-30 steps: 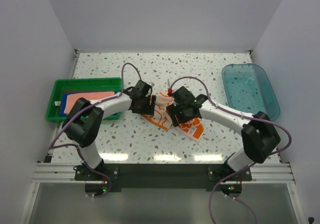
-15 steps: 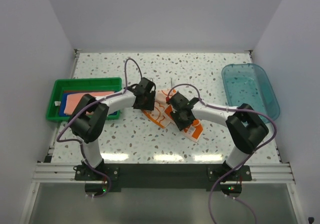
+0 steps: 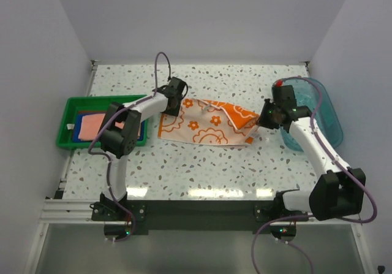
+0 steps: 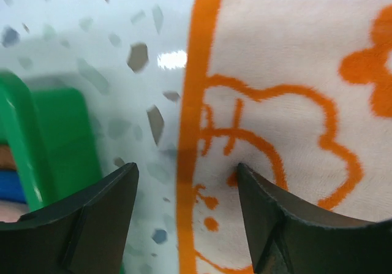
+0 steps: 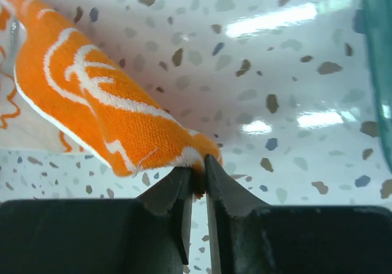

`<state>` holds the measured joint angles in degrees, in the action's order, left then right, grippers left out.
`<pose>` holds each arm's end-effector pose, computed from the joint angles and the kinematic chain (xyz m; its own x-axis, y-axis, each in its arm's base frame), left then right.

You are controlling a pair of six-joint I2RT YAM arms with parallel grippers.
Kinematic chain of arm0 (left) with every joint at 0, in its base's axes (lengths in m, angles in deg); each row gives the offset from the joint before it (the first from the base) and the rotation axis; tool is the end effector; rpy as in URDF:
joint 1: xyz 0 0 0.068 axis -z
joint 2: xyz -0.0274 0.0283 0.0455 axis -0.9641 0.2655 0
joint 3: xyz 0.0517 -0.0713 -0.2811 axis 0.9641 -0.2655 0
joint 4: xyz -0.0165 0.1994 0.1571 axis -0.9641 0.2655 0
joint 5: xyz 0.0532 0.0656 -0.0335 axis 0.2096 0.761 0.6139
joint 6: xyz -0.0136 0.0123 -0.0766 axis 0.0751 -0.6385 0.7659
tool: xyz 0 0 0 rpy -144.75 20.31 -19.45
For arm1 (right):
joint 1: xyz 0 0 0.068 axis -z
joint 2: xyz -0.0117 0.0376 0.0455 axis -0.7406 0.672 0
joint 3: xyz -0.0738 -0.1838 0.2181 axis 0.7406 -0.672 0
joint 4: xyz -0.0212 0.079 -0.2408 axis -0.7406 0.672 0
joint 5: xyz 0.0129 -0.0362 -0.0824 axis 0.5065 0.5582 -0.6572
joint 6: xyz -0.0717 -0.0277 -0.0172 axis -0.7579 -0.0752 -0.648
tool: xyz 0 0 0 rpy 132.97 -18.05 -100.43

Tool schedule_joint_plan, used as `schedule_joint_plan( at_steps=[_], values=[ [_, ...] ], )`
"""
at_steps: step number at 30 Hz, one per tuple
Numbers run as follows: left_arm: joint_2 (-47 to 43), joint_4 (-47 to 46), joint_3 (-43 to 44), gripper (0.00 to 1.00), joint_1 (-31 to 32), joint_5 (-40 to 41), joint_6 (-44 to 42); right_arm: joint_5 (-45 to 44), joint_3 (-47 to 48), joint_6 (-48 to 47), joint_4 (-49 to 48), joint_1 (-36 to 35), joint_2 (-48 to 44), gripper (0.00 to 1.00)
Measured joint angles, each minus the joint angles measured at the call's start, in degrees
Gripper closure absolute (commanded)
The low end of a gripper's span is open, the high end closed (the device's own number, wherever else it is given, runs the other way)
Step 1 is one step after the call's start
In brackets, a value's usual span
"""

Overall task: Fold and stack the towels
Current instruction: Flatten out the crumpled towel

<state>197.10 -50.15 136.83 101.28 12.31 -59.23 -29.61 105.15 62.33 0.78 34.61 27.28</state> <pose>0.4133 -0.1740 0.1618 -0.8202 0.1461 -0.5530 0.0006 0.9670 0.2547 0.2751 0.0657 0.2706 -0.8110 0.2715 -0.5182 0.1406 0.9503 0.2780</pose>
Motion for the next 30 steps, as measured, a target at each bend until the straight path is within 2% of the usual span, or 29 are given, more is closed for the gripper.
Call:
schedule_joint_plan(
  at_steps=[1,4,8,12,15,18,23,30],
  values=[
    [0.9,-0.1,1.2,0.26,-0.3,1.0,-1.4,-0.2,-0.3,1.0,0.0,2.3,-1.2,0.7],
    [3.8,-0.7,5.3,0.22,-0.7,3.8,-6.5,-0.6,-2.4,4.3,0.4,6.2,-2.7,0.56],
    [7.8,-2.1,11.0,0.14,-0.8,6.5,-12.2,-3.3,-4.2,5.8,2.2,6.2,-1.8,0.46],
    [11.7,-2.0,18.5,0.05,-0.8,6.7,-14.1,-5.4,-3.0,2.8,2.2,5.1,-2.0,0.47],
    [11.8,-1.9,21.4,0.01,-0.8,4.9,-12.9,-6.0,-0.3,-1.7,2.1,0.9,-0.9,0.5],
    [9.9,-1.4,21.7,0.0,-0.8,1.2,-9.3,-5.6,2.5,-5.7,0.5,-4.4,3.0,0.58],
    [-0.2,0.0,15.2,0.0,-0.8,-5.1,-2.5,-4.6,2.5,-8.8,-0.9,-7.3,10.8,0.62],
    [-21.2,0.0,0.9,0.0,-0.6,-10.6,2.1,-5.6,-0.1,-9.1,-2.0,-7.3,18.0,0.63]
  ],
)
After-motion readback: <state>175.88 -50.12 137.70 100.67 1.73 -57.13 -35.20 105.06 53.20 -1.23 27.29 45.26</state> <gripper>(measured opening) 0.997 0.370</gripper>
